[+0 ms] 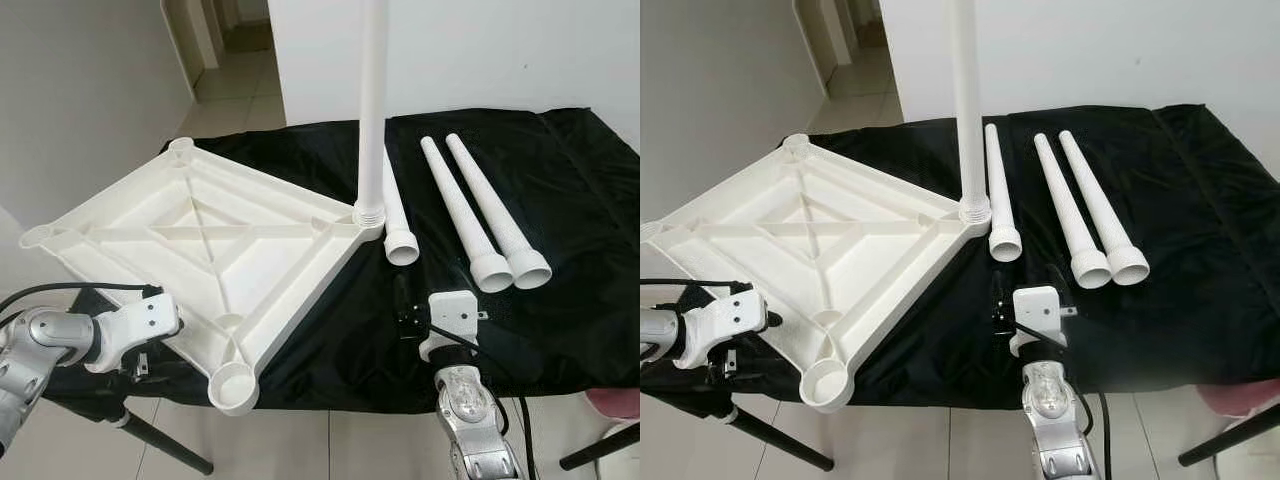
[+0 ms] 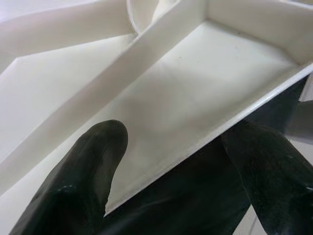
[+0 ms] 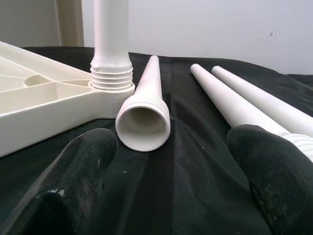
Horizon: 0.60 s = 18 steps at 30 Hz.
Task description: Building children table
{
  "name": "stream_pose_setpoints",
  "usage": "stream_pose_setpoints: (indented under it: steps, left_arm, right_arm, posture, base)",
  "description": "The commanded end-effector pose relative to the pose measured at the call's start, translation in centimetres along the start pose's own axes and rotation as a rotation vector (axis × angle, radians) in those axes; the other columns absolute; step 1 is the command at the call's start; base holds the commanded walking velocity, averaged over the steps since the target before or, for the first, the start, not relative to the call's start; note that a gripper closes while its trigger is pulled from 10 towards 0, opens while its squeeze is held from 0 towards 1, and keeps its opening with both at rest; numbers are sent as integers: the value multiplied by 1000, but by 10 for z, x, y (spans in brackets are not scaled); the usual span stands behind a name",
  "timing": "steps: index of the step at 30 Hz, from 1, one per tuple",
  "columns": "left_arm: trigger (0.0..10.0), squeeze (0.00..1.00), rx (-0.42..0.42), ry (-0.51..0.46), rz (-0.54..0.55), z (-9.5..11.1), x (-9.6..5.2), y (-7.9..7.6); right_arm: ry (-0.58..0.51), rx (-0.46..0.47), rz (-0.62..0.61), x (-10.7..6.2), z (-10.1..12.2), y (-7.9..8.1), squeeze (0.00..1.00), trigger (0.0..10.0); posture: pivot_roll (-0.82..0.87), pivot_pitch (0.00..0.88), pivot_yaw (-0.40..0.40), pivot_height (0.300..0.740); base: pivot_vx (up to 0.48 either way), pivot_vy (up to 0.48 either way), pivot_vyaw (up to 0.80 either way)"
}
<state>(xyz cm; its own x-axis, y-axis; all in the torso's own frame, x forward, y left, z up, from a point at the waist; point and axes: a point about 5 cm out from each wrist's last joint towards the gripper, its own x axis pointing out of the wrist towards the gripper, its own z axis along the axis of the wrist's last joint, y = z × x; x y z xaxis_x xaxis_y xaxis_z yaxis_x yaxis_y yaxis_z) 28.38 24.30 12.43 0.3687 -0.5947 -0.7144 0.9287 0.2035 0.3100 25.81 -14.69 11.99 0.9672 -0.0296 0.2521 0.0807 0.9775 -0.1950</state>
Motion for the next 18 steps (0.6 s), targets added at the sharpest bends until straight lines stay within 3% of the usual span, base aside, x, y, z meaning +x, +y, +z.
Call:
stream_pose_setpoints:
  steps: [1, 4, 5, 6, 7, 10, 18]
  left_arm:
    - [10000, 0, 8, 8, -123, -1, 1, -4]
    - [10000, 0, 0, -9, -126, 1, 3, -3]
    - [3804, 0, -35, -51, -137, 5, 4, -3]
    - [3804, 0, -35, -51, -137, 5, 4, -3]
    - [0, 0, -79, -101, -160, 11, 5, -3]
    - [0, 0, -147, -177, -213, 19, 5, -4]
    - [0, 0, -152, -191, -221, 19, 7, -7]
  right_arm:
    - [-4, 8, -2, 0, 2, 2, 0, 10000]
    - [-4, 7, -5, -1, 2, 2, 0, 10000]
    - [-4, 6, -10, -1, 2, 1, 0, 10000]
    - [-4, 6, -10, -1, 2, 1, 0, 10000]
    - [-3, 4, -17, -2, 2, 1, 0, 10000]
    - [-2, 2, -23, -3, 2, 0, 0, 10000]
    - [-4, 1, -24, -2, 3, 0, 0, 10000]
  posture:
    - [-71, 60, 130, 740]
    - [-78, 60, 135, 740]
    - [-86, 63, 140, 740]
    - [-86, 63, 140, 740]
    - [-88, 61, 141, 740]
    - [-90, 59, 142, 740]
    - [-92, 54, 143, 740]
  base:
    - [0, 0, 0]
    - [0, 0, 0]
    - [0, 0, 0]
    - [0, 0, 0]
    - [0, 0, 0]
    - [0, 0, 0]
    - [0, 0, 0]
